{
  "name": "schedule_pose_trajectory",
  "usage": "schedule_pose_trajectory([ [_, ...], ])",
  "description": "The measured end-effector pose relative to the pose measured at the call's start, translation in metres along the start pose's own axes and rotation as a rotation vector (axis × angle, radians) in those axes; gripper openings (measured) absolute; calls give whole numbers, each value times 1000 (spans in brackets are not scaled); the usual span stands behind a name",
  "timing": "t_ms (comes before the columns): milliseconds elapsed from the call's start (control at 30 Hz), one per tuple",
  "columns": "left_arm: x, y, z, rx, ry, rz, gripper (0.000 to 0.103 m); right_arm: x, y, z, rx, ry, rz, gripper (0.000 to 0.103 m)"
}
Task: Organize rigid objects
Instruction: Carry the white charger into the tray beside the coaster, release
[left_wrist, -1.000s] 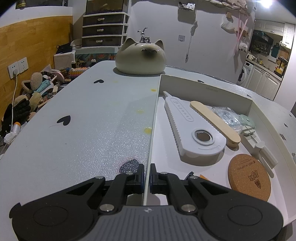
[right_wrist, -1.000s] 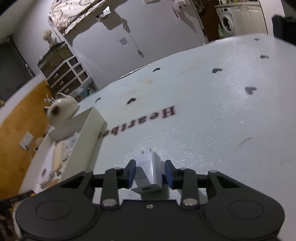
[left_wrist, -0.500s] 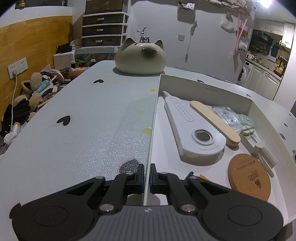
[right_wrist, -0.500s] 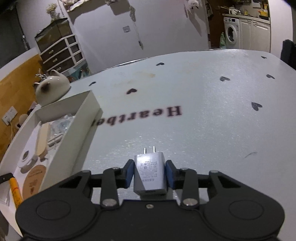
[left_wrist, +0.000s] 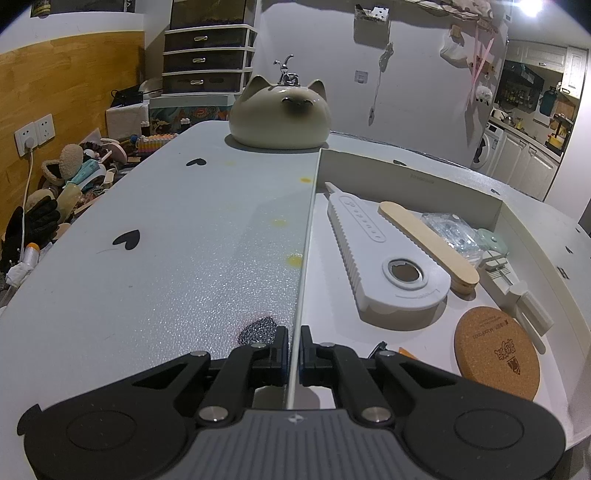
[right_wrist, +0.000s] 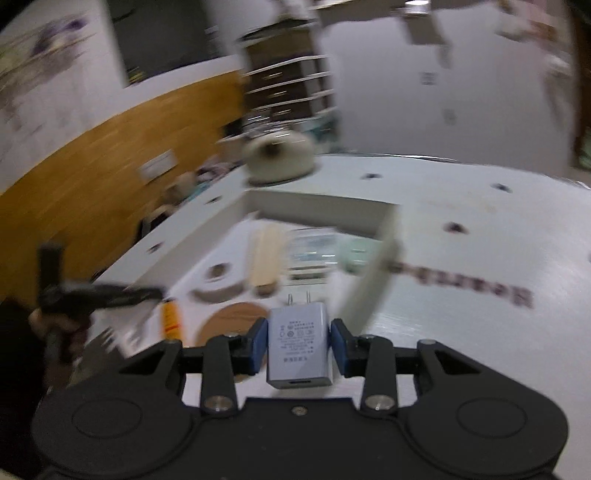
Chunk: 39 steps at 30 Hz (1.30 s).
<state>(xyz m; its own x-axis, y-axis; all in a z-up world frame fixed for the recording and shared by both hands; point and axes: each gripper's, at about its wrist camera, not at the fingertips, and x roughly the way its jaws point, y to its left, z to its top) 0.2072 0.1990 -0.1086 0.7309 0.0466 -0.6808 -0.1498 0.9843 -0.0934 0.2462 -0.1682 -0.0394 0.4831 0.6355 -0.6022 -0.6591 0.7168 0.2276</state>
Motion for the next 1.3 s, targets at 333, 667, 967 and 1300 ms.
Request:
schedule_pose_trajectory([
  [333, 0, 0, 0, -1, 0, 0, 4, 44, 52, 2, -318, 269, 211, 38],
  [667, 0, 0, 0, 2, 0, -1, 4, 64, 53, 2, -360, 377, 193, 42],
  [967, 0, 0, 0, 2, 0, -1, 4, 62, 49, -2, -329, 386, 184, 44],
  [1300, 0, 0, 0, 1, 0, -2, 4, 74, 40, 7, -185, 355, 124, 42],
])
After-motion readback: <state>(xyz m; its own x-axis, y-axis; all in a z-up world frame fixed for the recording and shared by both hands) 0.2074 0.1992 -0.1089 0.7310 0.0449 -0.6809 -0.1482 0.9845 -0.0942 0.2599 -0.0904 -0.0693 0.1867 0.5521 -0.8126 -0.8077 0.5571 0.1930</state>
